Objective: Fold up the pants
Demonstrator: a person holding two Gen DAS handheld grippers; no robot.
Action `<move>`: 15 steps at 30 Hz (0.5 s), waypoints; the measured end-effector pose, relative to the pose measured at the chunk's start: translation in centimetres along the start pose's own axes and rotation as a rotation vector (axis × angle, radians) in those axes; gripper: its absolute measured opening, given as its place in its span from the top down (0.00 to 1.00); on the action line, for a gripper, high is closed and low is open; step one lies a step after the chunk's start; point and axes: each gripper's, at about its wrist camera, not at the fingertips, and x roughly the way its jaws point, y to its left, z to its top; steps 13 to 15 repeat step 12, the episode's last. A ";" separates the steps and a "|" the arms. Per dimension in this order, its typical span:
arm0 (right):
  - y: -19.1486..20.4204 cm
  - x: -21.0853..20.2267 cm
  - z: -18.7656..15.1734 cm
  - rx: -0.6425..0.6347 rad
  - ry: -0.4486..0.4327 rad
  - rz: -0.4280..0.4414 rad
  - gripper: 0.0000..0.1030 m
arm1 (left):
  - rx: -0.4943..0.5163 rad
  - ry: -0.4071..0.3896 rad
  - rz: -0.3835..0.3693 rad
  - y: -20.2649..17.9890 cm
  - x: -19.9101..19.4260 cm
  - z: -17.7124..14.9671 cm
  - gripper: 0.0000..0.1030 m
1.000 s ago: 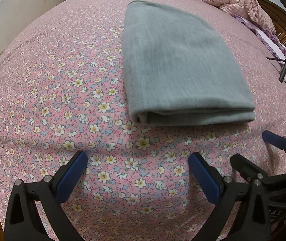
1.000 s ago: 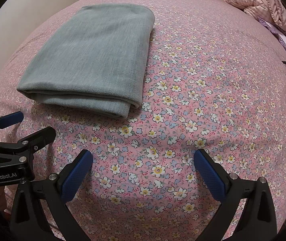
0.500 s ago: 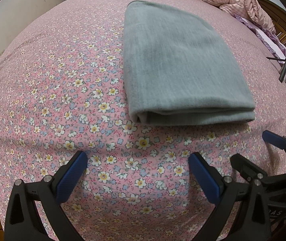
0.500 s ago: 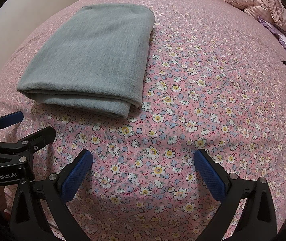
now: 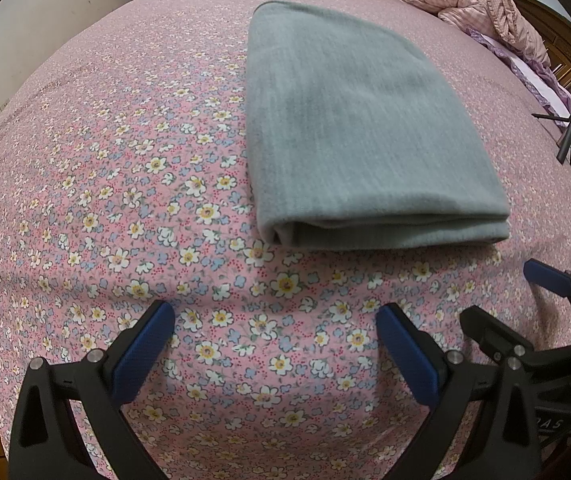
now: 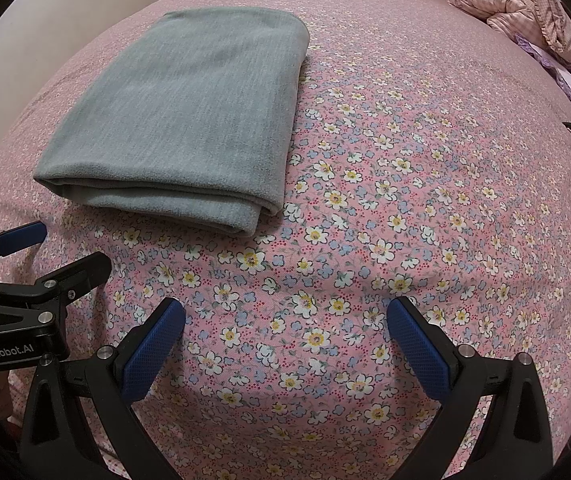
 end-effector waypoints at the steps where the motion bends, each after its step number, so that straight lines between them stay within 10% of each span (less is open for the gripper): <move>1: 0.1 0.0 0.0 0.000 0.000 0.000 0.00 | 0.000 0.000 0.000 0.0 0.0 0.0 0.00; 15: 0.0 0.0 0.0 0.000 0.000 0.000 0.00 | 0.000 0.001 0.001 -0.1 0.0 -0.1 0.00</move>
